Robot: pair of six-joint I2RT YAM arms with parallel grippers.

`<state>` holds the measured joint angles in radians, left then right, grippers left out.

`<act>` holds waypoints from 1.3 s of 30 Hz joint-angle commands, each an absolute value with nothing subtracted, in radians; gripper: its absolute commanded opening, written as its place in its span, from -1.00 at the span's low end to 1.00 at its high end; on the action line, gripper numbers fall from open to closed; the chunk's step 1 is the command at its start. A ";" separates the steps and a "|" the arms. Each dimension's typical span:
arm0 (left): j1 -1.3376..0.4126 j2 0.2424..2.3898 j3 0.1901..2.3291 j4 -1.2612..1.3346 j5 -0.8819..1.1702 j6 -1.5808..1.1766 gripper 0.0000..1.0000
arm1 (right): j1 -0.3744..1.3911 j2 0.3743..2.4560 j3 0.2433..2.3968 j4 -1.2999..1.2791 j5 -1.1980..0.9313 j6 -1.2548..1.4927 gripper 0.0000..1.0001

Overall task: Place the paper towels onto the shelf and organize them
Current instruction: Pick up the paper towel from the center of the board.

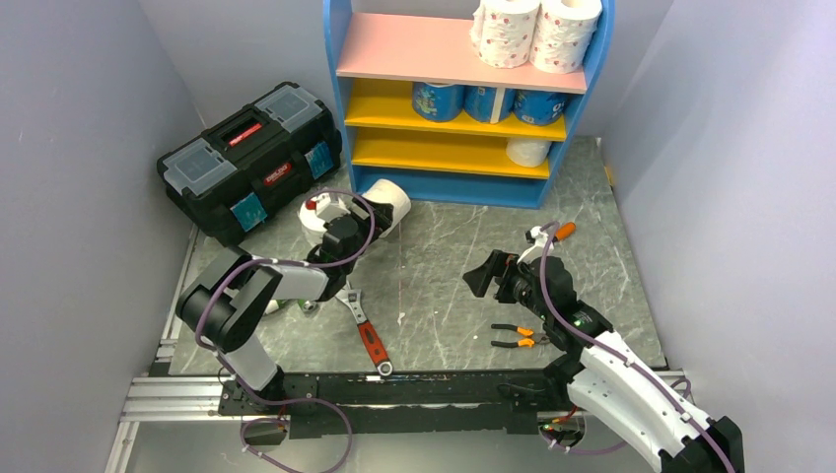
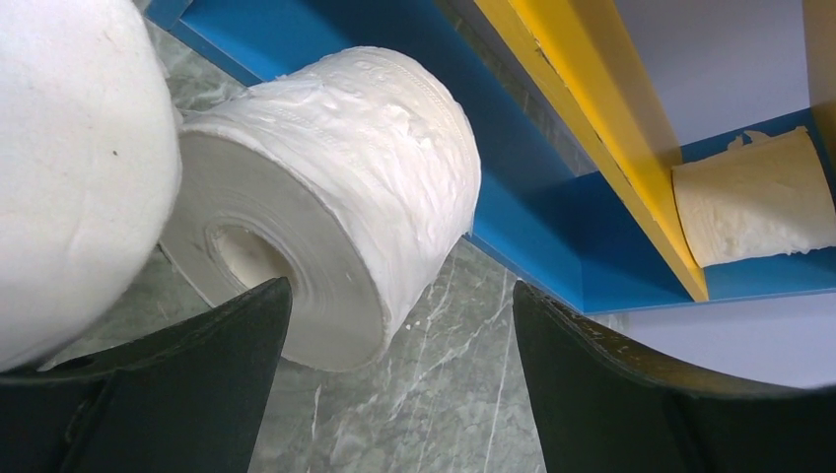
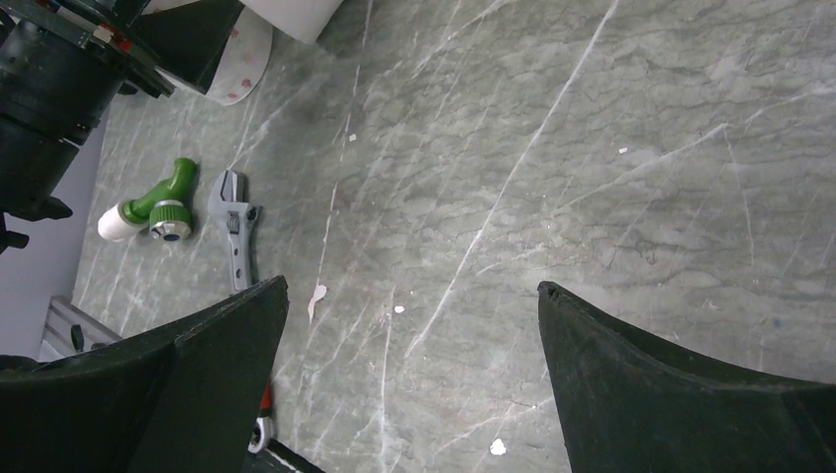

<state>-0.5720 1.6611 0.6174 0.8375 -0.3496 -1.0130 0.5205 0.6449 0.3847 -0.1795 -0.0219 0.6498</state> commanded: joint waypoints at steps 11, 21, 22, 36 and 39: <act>-0.583 1.679 0.689 0.791 -0.447 -0.942 0.80 | 0.518 0.626 0.388 -0.167 -0.003 0.640 0.98; -0.592 1.753 0.716 0.876 -0.407 -0.928 0.72 | 0.518 0.592 0.391 -0.202 0.026 0.627 0.98; -0.593 1.746 0.710 0.881 -0.409 -0.923 0.70 | 0.518 0.595 0.389 -0.197 0.025 0.629 0.98; -0.596 1.652 0.613 0.959 -0.367 -0.885 -0.30 | 0.518 0.624 0.396 -0.171 0.010 0.647 0.98; -0.601 1.620 0.592 0.968 -0.362 -0.888 -0.34 | 0.518 0.609 0.397 -0.184 0.014 0.650 0.98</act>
